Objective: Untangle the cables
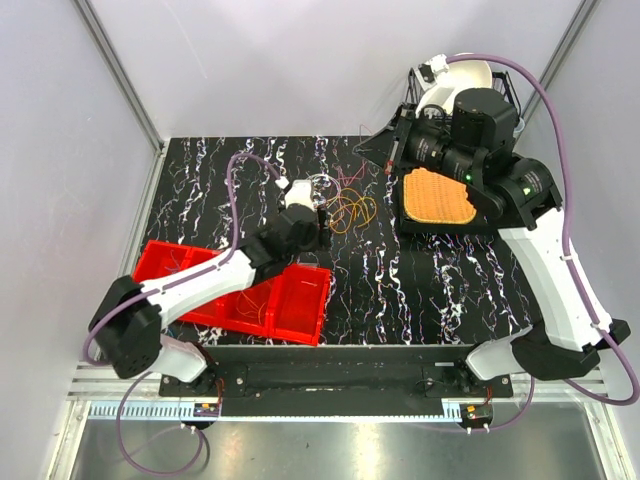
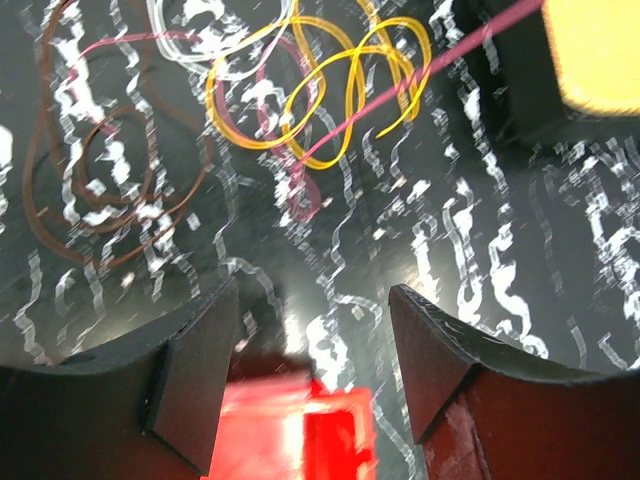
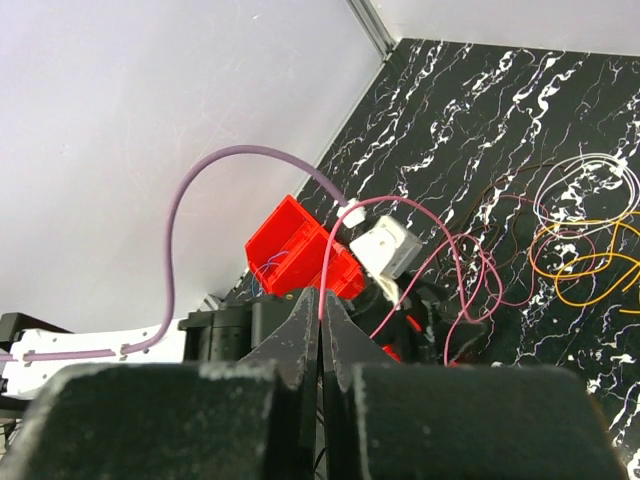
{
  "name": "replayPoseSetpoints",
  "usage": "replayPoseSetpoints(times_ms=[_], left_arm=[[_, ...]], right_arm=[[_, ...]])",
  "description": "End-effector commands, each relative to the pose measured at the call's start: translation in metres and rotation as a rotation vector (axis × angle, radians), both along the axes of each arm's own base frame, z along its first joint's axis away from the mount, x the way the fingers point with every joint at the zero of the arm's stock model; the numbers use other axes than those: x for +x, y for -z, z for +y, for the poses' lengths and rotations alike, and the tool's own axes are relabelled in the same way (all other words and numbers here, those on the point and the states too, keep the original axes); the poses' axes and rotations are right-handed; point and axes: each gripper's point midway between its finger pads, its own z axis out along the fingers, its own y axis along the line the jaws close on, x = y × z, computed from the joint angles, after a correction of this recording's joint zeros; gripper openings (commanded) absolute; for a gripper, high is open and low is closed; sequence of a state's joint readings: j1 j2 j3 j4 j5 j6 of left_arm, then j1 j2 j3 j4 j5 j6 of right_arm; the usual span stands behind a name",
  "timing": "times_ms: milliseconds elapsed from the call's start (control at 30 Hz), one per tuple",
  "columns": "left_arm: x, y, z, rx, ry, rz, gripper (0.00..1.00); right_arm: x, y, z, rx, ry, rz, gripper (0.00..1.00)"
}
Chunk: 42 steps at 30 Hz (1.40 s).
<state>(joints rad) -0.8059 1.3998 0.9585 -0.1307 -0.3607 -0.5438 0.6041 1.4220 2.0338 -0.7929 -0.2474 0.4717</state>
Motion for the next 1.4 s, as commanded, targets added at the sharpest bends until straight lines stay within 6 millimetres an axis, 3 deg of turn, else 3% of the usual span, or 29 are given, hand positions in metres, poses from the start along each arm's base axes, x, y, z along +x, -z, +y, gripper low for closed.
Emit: replayPoseSetpoints(times_ms=[0, 367, 400, 433, 533, 700, 900, 1000, 1033, 1100, 1133, 1233, 1267, 1333, 1367], left_arm=[[0.026, -0.034, -0.031, -0.127, -0.005, -0.111, 0.65], [0.050, 0.001, -0.026, -0.030, -0.158, -0.056, 0.55], [0.052, 0.003, -0.026, -0.023, -0.162, -0.054, 0.52], [0.054, 0.003, -0.027, -0.021, -0.167, -0.057, 0.41], [0.057, 0.008, -0.030, -0.028, -0.170, -0.060, 0.26], [0.065, -0.004, -0.029, -0.032, -0.190, -0.117, 0.02], [0.063, -0.040, -0.016, -0.008, -0.197, -0.198, 0.00], [0.052, -0.069, -0.002, -0.018, -0.201, -0.244, 0.00], [0.047, -0.094, 0.005, -0.052, -0.207, -0.286, 0.00], [0.037, -0.115, 0.020, -0.040, -0.214, -0.304, 0.00], [0.029, -0.141, 0.031, -0.061, -0.214, -0.345, 0.00], [0.009, -0.193, 0.053, -0.094, -0.203, -0.407, 0.00], [0.002, -0.201, 0.060, -0.082, -0.197, -0.403, 0.00], [-0.015, -0.240, 0.071, -0.145, -0.171, -0.451, 0.00], [-0.022, -0.246, 0.075, -0.153, -0.157, -0.451, 0.00]], right_arm=[[-0.015, -0.021, -0.011, 0.023, -0.003, -0.066, 0.00], [-0.024, -0.023, -0.015, 0.028, -0.013, -0.068, 0.00], [-0.025, -0.024, -0.016, 0.029, -0.013, -0.069, 0.00], [-0.025, -0.024, -0.017, 0.028, -0.010, -0.071, 0.00], [-0.025, -0.022, -0.017, 0.022, -0.006, -0.063, 0.00], [-0.026, -0.020, -0.020, 0.020, 0.006, -0.053, 0.00], [-0.024, -0.016, -0.027, -0.001, 0.047, -0.044, 0.00], [-0.020, -0.013, -0.027, -0.008, 0.061, -0.038, 0.00], [-0.016, -0.012, -0.026, -0.012, 0.063, -0.036, 0.00], [-0.014, -0.012, -0.024, -0.012, 0.067, -0.034, 0.00], [-0.009, -0.009, -0.022, -0.017, 0.068, -0.028, 0.00], [-0.001, -0.005, -0.015, -0.019, 0.066, -0.017, 0.00], [0.000, -0.005, -0.013, -0.018, 0.063, -0.018, 0.00], [0.009, 0.002, -0.005, -0.017, 0.056, -0.004, 0.00], [0.009, 0.004, 0.000, -0.008, 0.037, 0.007, 0.00]])
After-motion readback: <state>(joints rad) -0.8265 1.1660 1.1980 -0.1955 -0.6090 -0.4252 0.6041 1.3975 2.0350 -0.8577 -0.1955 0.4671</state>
